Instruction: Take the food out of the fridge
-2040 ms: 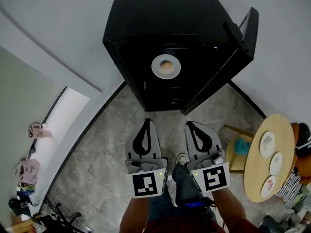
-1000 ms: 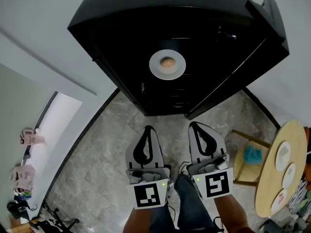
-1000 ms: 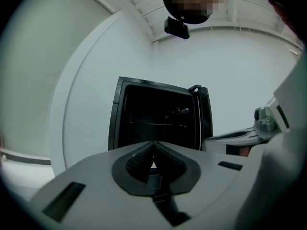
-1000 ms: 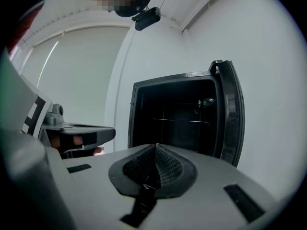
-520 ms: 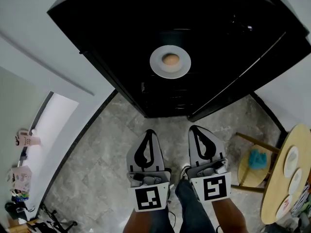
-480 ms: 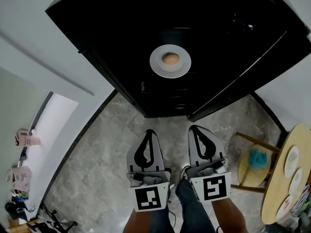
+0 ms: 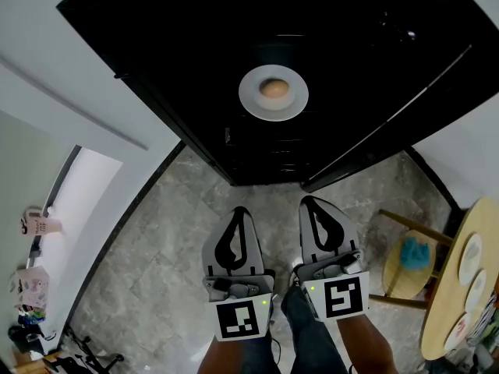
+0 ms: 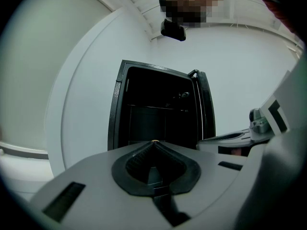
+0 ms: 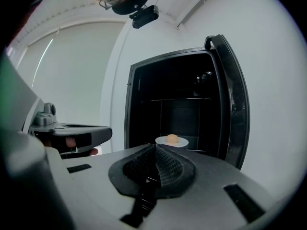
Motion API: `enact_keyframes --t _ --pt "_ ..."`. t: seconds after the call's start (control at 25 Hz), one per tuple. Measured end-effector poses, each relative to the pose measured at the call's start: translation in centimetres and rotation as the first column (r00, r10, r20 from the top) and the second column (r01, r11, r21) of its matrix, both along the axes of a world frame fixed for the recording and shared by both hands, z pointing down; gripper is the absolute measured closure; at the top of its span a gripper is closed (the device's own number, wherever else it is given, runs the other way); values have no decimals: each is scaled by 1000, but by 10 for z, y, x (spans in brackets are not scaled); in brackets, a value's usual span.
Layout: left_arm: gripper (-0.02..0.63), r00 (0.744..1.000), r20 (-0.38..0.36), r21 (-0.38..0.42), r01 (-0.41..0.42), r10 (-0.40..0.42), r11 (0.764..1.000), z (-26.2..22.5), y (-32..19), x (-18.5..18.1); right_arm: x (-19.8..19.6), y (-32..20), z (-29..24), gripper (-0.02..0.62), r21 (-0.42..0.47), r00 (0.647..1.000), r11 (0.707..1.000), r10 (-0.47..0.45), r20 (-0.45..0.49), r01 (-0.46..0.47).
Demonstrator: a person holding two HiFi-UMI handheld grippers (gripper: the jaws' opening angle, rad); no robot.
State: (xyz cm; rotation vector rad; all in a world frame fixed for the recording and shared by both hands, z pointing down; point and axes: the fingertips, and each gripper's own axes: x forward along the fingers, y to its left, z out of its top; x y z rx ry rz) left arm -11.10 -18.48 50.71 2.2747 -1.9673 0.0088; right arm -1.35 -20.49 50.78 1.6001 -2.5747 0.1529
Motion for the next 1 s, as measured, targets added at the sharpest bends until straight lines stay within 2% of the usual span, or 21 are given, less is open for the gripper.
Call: enact_keyframes --t 0.2,0.8,1.0 --pt "592 1000 6 -3 3 -3 1000 1 -1 -1 1 -4 10 575 -12 998 1000 -27 -56 26" --pt "592 1000 19 -20 8 -8 1000 11 10 -4 -1 -19 23 574 -41 998 999 -12 -54 10" --pt "592 1000 19 -23 9 -9 1000 11 14 -5 -7 -29 22 574 -20 999 1000 7 -49 -8"
